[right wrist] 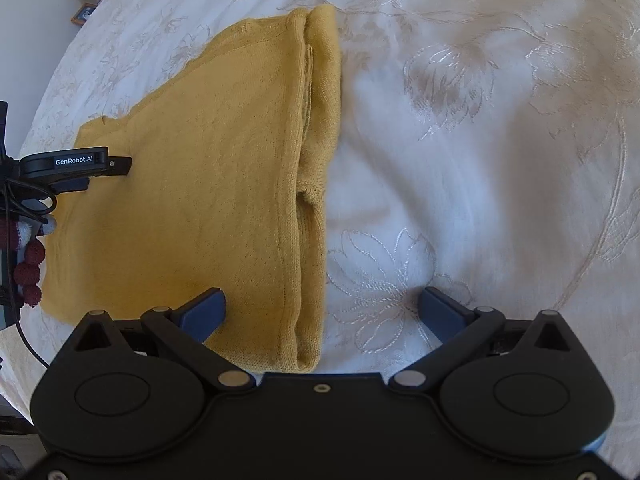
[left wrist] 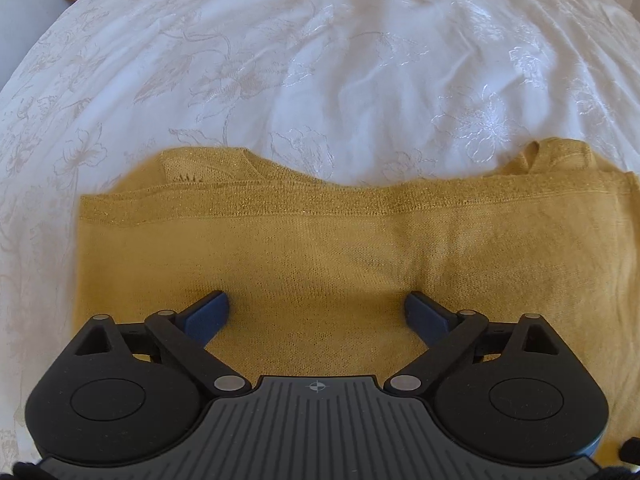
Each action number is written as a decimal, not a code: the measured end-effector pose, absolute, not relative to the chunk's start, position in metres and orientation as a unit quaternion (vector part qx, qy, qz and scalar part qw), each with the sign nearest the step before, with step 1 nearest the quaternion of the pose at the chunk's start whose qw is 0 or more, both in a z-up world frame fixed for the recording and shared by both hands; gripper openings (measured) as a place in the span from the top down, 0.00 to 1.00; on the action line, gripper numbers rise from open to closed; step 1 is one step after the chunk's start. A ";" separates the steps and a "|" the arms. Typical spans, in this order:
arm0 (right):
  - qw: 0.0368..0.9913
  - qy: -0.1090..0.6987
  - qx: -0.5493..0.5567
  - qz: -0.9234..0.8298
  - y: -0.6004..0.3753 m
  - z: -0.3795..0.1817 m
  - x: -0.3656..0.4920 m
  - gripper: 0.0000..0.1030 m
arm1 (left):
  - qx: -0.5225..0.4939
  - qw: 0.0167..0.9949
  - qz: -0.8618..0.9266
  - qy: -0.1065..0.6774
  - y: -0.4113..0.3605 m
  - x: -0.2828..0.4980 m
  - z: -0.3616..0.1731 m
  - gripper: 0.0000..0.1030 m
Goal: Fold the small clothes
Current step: 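Move the right tool to the side edge of the folded sweater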
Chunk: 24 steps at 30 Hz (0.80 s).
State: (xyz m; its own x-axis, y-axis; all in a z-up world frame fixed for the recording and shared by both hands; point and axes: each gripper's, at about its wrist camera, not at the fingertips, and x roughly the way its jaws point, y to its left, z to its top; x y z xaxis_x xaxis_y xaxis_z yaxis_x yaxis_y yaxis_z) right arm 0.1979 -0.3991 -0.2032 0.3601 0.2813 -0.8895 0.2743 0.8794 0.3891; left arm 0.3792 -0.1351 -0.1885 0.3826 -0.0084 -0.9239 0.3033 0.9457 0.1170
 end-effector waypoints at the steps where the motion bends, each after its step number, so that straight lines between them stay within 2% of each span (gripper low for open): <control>1: 0.787 0.566 0.246 0.002 -0.399 -0.203 0.199 0.00 | 0.131 0.820 -0.095 0.549 -0.134 0.381 -0.189 0.02; 9: 0.788 0.561 0.252 0.003 -0.400 -0.203 0.196 0.00 | 0.130 0.818 -0.094 0.553 -0.131 0.378 -0.181 0.03; 24: 0.785 0.544 0.295 0.023 -0.422 -0.194 0.190 0.00 | 0.120 0.801 -0.094 0.579 -0.110 0.286 -0.176 0.05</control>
